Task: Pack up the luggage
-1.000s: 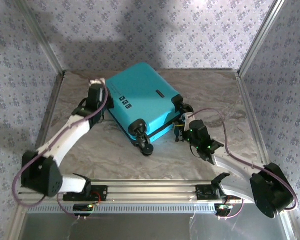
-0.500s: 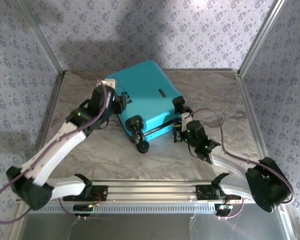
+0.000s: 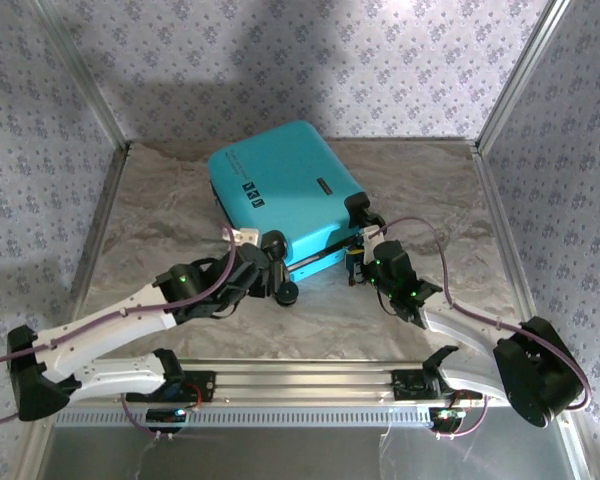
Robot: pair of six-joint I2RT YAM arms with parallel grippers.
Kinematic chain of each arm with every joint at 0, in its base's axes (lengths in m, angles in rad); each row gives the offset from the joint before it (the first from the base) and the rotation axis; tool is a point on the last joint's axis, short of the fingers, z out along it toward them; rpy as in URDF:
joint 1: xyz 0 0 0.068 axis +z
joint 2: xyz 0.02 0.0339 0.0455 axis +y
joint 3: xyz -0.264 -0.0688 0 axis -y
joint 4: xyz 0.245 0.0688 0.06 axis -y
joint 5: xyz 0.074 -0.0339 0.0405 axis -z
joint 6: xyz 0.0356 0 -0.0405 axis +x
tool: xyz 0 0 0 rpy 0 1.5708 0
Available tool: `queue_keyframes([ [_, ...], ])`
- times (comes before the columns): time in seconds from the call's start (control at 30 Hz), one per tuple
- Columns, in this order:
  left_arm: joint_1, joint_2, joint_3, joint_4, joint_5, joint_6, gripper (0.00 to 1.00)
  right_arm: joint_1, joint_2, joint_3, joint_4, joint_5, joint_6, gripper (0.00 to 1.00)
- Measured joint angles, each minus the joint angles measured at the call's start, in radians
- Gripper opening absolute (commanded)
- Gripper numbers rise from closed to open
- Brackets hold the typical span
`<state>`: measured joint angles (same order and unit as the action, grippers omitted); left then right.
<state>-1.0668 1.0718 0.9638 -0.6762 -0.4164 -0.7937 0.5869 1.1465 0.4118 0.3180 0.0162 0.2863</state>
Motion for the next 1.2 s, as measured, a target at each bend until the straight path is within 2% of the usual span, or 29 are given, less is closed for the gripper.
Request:
queue_keyframes([
  [0.43,-0.007,0.151,0.068,0.011,0.008,-0.072,0.74,0.001,-0.027,0.000,-0.016,0.022,0.000,0.00],
  [0.7,-0.010,0.164,0.071,0.039,0.030,-0.064,0.76,0.001,-0.027,0.000,-0.018,0.041,0.000,0.00],
  [0.93,-0.042,0.126,0.071,0.072,0.053,-0.054,0.83,0.001,-0.034,0.000,-0.027,0.045,0.000,0.00],
  [1.2,-0.046,0.161,0.087,0.067,0.063,-0.072,0.84,0.001,-0.040,0.000,-0.033,0.045,-0.002,0.00],
])
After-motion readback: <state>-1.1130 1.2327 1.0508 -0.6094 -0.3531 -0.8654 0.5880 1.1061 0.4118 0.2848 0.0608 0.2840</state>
